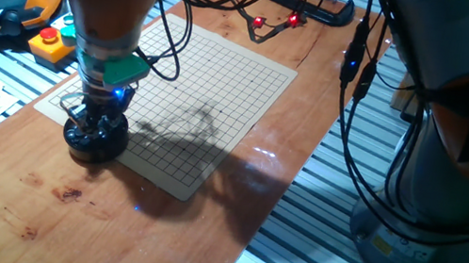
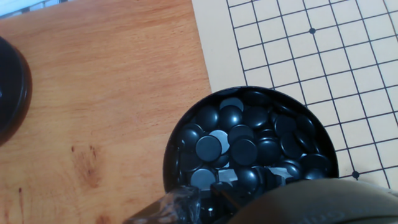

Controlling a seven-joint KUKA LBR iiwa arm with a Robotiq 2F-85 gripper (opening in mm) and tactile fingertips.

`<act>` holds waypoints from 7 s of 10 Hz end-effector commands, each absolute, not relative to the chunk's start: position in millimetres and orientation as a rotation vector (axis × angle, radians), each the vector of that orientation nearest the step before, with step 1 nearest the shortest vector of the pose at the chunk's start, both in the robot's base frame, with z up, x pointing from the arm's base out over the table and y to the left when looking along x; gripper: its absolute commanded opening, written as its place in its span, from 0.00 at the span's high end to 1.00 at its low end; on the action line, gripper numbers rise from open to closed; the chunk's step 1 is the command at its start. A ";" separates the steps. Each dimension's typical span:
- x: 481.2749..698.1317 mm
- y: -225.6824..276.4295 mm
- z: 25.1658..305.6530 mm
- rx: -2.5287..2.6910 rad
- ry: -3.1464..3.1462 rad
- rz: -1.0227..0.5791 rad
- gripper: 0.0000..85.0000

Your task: Play the first move as black on the 3-4 point in the upper right corner of the Go board

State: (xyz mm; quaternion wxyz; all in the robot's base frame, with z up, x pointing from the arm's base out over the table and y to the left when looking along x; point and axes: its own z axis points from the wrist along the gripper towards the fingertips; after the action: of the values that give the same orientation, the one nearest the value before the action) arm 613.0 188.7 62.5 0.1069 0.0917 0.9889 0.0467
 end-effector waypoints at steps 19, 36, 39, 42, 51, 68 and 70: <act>612.8 190.1 59.6 0.259 2.913 0.149 0.64; 612.7 190.1 59.2 0.245 2.909 0.141 0.71; 612.6 190.5 58.4 0.245 2.909 0.146 0.71; 612.6 190.8 57.2 0.260 2.907 0.161 0.71; 611.8 190.2 59.5 0.245 2.914 0.147 0.77; 601.9 152.2 122.3 0.354 2.961 0.184 0.99; 603.4 130.1 133.0 0.343 2.983 0.167 0.99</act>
State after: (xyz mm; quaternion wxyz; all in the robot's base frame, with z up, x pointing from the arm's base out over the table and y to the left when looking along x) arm 603.5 132.9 134.0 0.0656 0.1132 0.9900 0.0531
